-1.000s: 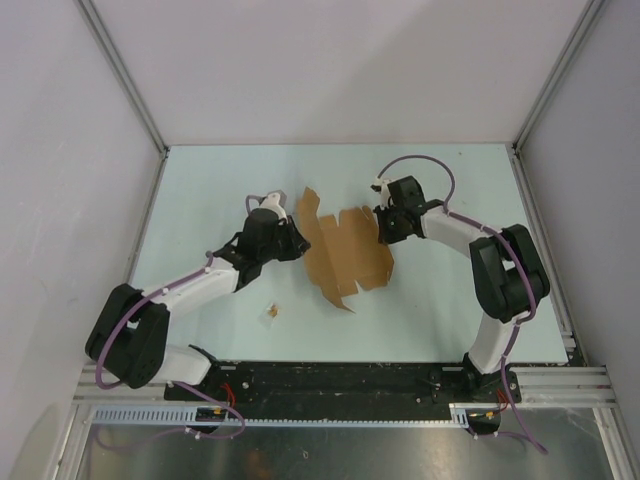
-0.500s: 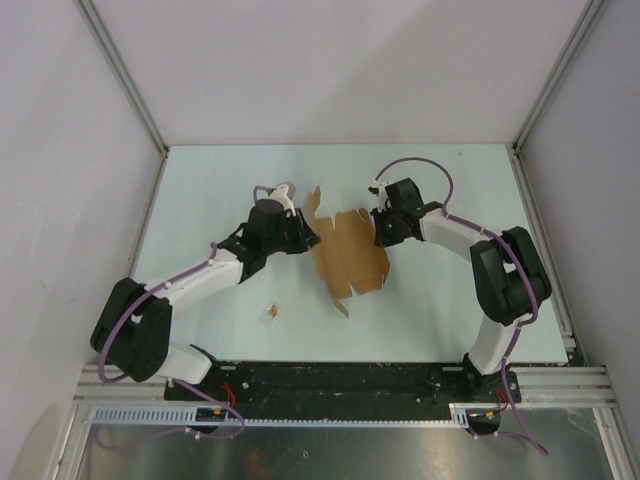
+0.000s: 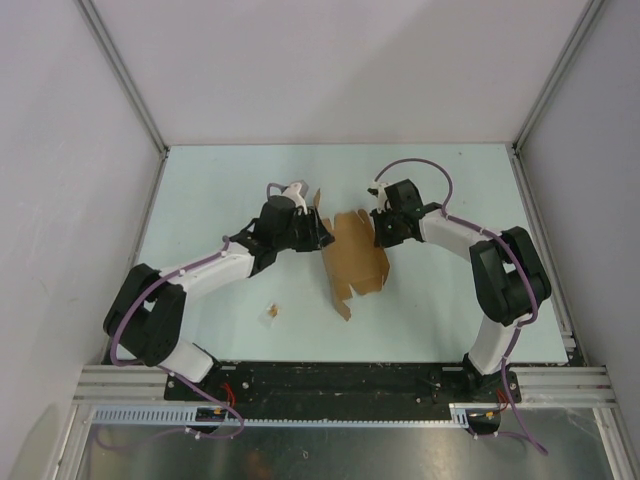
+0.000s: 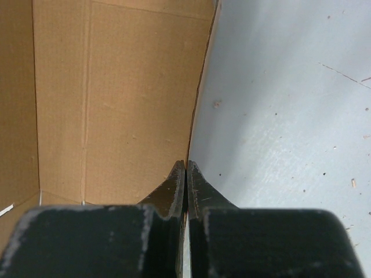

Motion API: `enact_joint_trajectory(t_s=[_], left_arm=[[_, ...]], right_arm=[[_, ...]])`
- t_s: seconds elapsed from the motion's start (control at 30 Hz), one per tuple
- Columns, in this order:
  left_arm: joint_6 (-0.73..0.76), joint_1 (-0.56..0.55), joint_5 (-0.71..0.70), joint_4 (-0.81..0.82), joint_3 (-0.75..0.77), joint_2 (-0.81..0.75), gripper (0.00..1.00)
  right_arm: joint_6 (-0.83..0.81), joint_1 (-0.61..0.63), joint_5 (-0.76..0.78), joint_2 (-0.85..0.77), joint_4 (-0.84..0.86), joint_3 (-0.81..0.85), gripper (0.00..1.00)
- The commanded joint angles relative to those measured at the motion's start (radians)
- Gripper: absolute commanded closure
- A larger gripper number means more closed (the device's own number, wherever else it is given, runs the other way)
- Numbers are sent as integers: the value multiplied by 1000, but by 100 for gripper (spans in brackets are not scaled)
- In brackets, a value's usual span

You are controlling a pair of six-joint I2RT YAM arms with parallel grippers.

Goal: Fold the paper box

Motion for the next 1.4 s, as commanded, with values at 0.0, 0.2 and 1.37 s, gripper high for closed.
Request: enact_joint_trajectory(t_s=[0.0, 0.2, 1.37], left_arm=[[18, -4, -14, -6, 18, -2, 51], [26, -5, -39, -23, -16, -45, 40], [46, -4, -71, -62, -96, -212, 0]], right_arm=[[3, 18, -42, -38, -1, -7, 100], [3, 21, -44, -38, 0, -8, 100], [6, 27, -49, -52, 13, -34, 100]])
